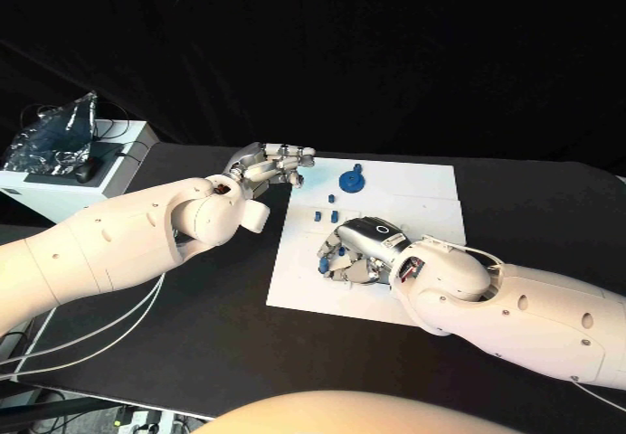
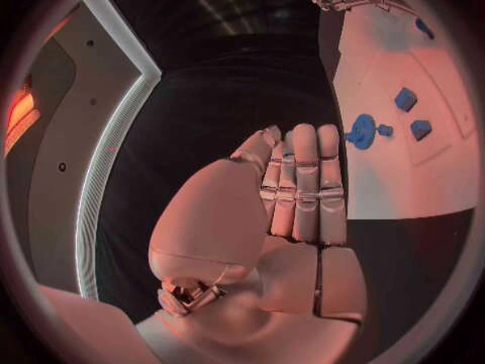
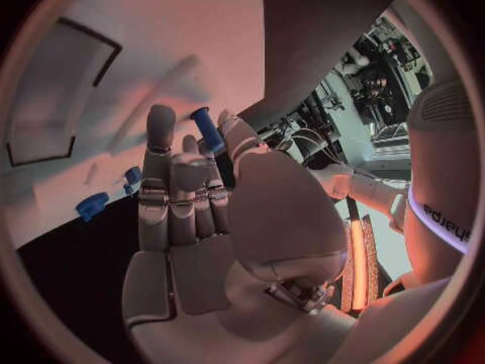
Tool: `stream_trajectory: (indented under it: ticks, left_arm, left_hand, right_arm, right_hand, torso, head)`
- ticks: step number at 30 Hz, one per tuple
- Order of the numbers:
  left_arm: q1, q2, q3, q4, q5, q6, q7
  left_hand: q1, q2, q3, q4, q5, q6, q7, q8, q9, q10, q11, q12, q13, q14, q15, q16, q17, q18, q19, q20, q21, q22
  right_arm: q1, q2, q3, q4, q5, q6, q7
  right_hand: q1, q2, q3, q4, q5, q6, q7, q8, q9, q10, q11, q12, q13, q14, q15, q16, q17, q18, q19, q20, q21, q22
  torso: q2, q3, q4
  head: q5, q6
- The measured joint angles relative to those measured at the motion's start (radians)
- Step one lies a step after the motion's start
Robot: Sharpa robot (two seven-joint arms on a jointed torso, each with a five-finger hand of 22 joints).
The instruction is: Assemble the parts on the task board
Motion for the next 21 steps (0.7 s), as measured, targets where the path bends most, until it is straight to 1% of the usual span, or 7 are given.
stream_trajectory:
  ticks: [8, 11, 14, 16, 18, 19, 21]
  left_arm:
    - [0.000, -0.001, 0.000, 0.000, 0.000, 0.000, -0.001]
    - [0.000, -0.002, 0.000, 0.000, 0.000, 0.000, -0.001]
    - [0.000, -0.002, 0.000, 0.000, 0.000, 0.000, -0.001]
    - [0.000, -0.002, 0.000, 0.000, 0.000, 0.000, -0.002]
    - [0.000, -0.002, 0.000, 0.000, 0.000, 0.000, -0.002]
    - [0.000, -0.001, 0.000, 0.000, 0.000, 0.001, -0.002]
    - [0.000, -0.001, 0.000, 0.000, 0.000, 0.001, -0.002]
  left_hand:
    - [0.000, 0.000, 0.000, 0.000, 0.000, 0.000, 0.000, 0.000, 0.000, 0.000, 0.000, 0.000, 0.000, 0.000, 0.000, 0.000, 0.000, 0.000, 0.000, 0.000, 0.000, 0.001]
    - [0.000, 0.000, 0.000, 0.000, 0.000, 0.000, 0.000, 0.000, 0.000, 0.000, 0.000, 0.000, 0.000, 0.000, 0.000, 0.000, 0.000, 0.000, 0.000, 0.000, -0.003, 0.001]
    - [0.000, 0.000, 0.000, 0.000, 0.000, 0.000, 0.000, 0.000, 0.000, 0.000, 0.000, 0.000, 0.000, 0.000, 0.000, 0.000, 0.000, 0.000, 0.000, 0.000, -0.008, 0.002]
    - [0.000, 0.000, 0.000, 0.000, 0.000, 0.000, 0.000, 0.000, 0.000, 0.000, 0.000, 0.000, 0.000, 0.000, 0.000, 0.000, 0.000, 0.000, 0.000, 0.000, -0.008, 0.003]
    - [0.000, 0.000, 0.000, 0.000, 0.000, 0.000, 0.000, 0.000, 0.000, 0.000, 0.000, 0.000, 0.000, 0.000, 0.000, 0.000, 0.000, 0.000, 0.000, 0.000, -0.008, 0.002]
    - [0.000, 0.000, 0.000, 0.000, 0.000, 0.000, 0.000, 0.000, 0.000, 0.000, 0.000, 0.000, 0.000, 0.000, 0.000, 0.000, 0.000, 0.000, 0.000, 0.000, -0.008, 0.002]
    - [0.000, 0.000, 0.000, 0.000, 0.000, -0.001, 0.001, 0.000, 0.000, -0.004, 0.004, 0.000, 0.000, 0.000, 0.000, -0.004, 0.000, 0.000, 0.000, 0.000, -0.008, 0.002]
  right_arm:
    - [-0.001, -0.013, 0.000, 0.007, 0.003, -0.026, 0.002]
    - [-0.001, -0.023, 0.000, 0.016, 0.009, -0.052, 0.008]
    - [-0.001, -0.039, 0.000, 0.028, 0.023, -0.091, 0.022]
    - [-0.001, -0.057, 0.001, 0.040, 0.044, -0.122, 0.037]
    - [0.002, -0.083, 0.005, 0.051, 0.085, -0.160, 0.059]
    - [0.005, -0.095, 0.006, 0.055, 0.109, -0.175, 0.069]
    - [0.018, -0.129, 0.009, 0.066, 0.175, -0.203, 0.091]
  right_hand:
    - [0.006, -0.006, -0.004, 0.004, 0.000, -0.005, 0.001, 0.000, 0.000, -0.008, 0.004, 0.000, 0.000, -0.001, 0.001, 0.001, -0.001, 0.000, 0.000, 0.000, 0.000, -0.004]
    - [0.016, -0.016, -0.011, 0.011, 0.000, -0.025, -0.002, 0.000, -0.001, -0.044, 0.011, 0.000, 0.000, -0.004, 0.004, 0.006, -0.003, 0.000, 0.000, 0.000, 0.000, -0.006]
    - [0.029, -0.029, -0.014, 0.026, 0.005, -0.060, -0.004, 0.000, -0.001, -0.061, 0.014, 0.005, -0.001, -0.009, 0.008, 0.000, -0.015, 0.008, -0.002, 0.009, 0.000, -0.013]
    - [0.030, -0.030, -0.014, 0.028, 0.015, -0.079, 0.007, 0.000, -0.001, -0.051, 0.011, 0.008, -0.001, -0.009, 0.008, 0.000, -0.017, 0.009, -0.002, 0.009, 0.000, -0.016]
    - [0.030, -0.030, -0.013, 0.028, 0.036, -0.078, 0.033, 0.000, -0.001, -0.012, 0.012, 0.015, -0.001, -0.009, 0.008, -0.006, -0.022, 0.009, -0.002, 0.009, 0.000, -0.017]
    - [0.037, -0.023, -0.013, 0.027, 0.044, -0.072, 0.039, 0.000, 0.000, 0.003, 0.011, 0.015, -0.001, -0.009, 0.008, -0.008, -0.024, 0.009, -0.002, 0.009, 0.000, -0.018]
    - [0.025, -0.007, -0.005, 0.025, 0.058, -0.051, 0.034, 0.000, 0.001, 0.061, -0.001, 0.023, -0.001, -0.003, 0.005, -0.008, -0.029, 0.009, -0.002, 0.009, 0.000, -0.019]
  torso:
    - [0.000, 0.0007, 0.0000]
    - [0.000, 0.0007, 0.0001]
    - [0.000, 0.0007, 0.0003]
    - [0.000, 0.0007, 0.0001]
    - [0.000, 0.0005, -0.0001]
    - [-0.001, 0.0003, -0.0005]
    - [-0.002, 0.0001, -0.0013]
  head:
    - [0.001, -0.001]
    - [0.001, 0.000]
    - [-0.001, 0.002]
    - [-0.004, 0.005]
    - [-0.006, 0.009]
    - [-0.007, 0.011]
    - [-0.012, 0.016]
